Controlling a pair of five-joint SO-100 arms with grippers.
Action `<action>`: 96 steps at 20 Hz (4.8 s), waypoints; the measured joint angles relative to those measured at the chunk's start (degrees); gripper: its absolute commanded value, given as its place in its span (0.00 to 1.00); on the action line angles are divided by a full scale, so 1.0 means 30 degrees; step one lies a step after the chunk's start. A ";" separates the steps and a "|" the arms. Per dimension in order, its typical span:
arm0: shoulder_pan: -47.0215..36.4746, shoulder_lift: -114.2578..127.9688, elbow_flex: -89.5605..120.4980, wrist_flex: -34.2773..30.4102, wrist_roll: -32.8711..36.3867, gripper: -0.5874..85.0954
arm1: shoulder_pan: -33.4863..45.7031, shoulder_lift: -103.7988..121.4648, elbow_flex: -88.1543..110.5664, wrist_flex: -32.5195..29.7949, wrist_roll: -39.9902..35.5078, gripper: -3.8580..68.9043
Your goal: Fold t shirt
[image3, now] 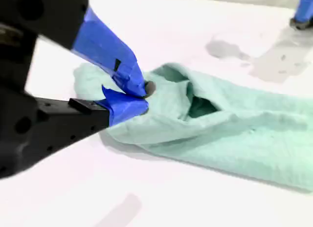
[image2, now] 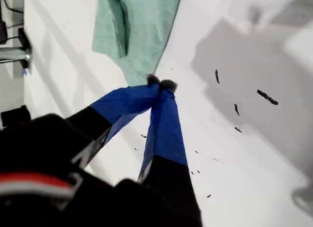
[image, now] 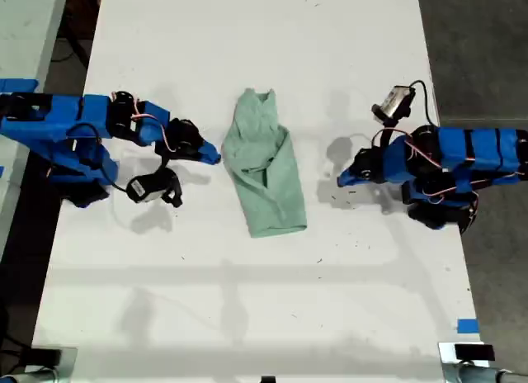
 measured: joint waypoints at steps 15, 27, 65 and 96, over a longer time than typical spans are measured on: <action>0.4395 -1.9951 -1.4590 0.2813 -0.0762 0.25 | -0.1611 -1.6201 -1.0635 -0.1230 -0.0791 0.35; 0.3896 -2.2559 -1.8311 0.3574 0.0029 0.00 | -0.2168 -1.8809 -1.1631 -0.1230 -0.0879 0.35; -0.8467 -1.5234 -1.9775 1.2480 1.0957 0.23 | 0.9258 -2.3789 -2.5957 0.6270 -1.0898 0.46; -0.7910 1.3418 0.8877 0.2314 0.6445 0.00 | 0.1846 1.4531 0.3457 0.7383 -0.4219 0.07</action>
